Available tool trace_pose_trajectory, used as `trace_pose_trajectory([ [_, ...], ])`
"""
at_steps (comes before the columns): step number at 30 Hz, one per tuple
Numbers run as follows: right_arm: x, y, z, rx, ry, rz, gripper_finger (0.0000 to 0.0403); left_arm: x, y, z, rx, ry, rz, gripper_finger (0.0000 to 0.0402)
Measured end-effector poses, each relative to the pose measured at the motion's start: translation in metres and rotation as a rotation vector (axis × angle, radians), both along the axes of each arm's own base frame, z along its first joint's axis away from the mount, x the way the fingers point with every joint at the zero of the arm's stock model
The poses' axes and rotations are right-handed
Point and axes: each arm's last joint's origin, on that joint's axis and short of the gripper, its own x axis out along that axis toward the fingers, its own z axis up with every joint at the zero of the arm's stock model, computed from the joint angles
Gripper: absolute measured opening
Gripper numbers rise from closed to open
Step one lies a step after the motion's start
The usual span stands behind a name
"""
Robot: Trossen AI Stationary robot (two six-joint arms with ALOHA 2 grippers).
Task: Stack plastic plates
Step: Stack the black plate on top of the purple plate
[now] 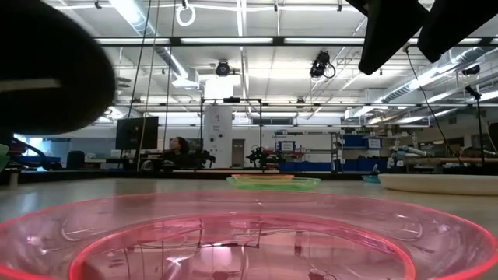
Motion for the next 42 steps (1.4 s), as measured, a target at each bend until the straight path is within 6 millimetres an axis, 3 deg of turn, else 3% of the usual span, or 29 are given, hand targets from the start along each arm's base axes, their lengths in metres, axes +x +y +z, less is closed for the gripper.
trace_pose_trajectory([
  [5, 0.004, -0.005, 0.000, -0.009, -0.001, 0.001, 0.0242, -0.008, -0.031, 0.001, -0.168, 0.057, 0.001, 0.0017],
  [11, 0.009, -0.012, 0.000, 0.010, 0.014, -0.010, 0.0242, 0.002, -0.058, 0.002, -0.288, 0.093, -0.031, 0.0016],
  [18, 0.010, -0.013, 0.000, 0.011, 0.013, -0.015, 0.0242, 0.019, -0.085, 0.025, -0.333, 0.034, -0.167, 0.0016],
  [24, 0.009, -0.012, 0.000, 0.010, 0.013, -0.011, 0.0242, 0.014, -0.100, 0.036, -0.338, -0.004, -0.197, 0.0015],
  [32, 0.009, -0.012, 0.000, 0.009, 0.012, -0.012, 0.0242, -0.002, -0.117, 0.009, -0.287, 0.079, -0.103, 0.0015],
  [42, 0.009, -0.011, 0.000, 0.027, 0.024, -0.003, 0.0242, 0.009, -0.137, -0.036, -0.107, 0.084, -0.121, 0.0015],
])
